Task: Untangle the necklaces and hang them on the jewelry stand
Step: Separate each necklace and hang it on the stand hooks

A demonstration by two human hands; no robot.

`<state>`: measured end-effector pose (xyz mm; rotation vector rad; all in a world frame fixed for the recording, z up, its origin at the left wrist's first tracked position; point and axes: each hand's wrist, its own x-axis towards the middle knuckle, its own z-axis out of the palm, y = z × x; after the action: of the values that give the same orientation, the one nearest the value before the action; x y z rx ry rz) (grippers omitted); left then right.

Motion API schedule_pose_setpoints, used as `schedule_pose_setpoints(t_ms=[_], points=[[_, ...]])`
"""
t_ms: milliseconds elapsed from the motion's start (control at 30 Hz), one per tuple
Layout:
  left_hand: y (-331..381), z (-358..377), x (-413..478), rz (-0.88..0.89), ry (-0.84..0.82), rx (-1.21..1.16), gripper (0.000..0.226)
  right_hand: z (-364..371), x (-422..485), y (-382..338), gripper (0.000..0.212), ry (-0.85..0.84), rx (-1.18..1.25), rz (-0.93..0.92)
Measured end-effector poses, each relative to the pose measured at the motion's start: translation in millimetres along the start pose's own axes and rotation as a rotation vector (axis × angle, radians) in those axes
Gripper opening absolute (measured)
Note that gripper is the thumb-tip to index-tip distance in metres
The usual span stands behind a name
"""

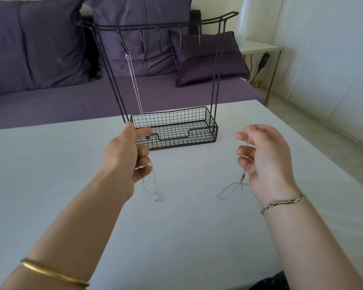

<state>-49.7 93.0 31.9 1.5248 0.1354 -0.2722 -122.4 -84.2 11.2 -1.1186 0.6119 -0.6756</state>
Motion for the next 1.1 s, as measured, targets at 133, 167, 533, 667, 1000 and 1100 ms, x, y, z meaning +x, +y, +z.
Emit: schedule_pose_setpoints(t_ms=[133,167,533,667,1000,1100], points=[[2,0,-2,-0.022,-0.076,0.032,0.022,1,-4,-3,0.009,-0.11,-0.112,-0.059],[3,1,-3,-0.043,-0.116,0.004,0.021,1,-5,-4,0.007,-0.159,-0.115,-0.063],[7,7,-10,-0.06,-0.255,0.142,0.039,0,5,35,0.023,-0.512,-1.176,-0.187],[12,5,-15,-0.137,-0.405,0.086,0.066,10,1,49,0.022,-0.501,-1.304,-0.31],[21,-2,-30,-0.142,-0.583,0.033,0.033,34,-23,34,0.024,-0.741,-0.477,0.02],[15,-9,-25,-0.135,-0.507,0.168,0.029,22,-9,29,0.016,-0.408,-0.471,-0.093]])
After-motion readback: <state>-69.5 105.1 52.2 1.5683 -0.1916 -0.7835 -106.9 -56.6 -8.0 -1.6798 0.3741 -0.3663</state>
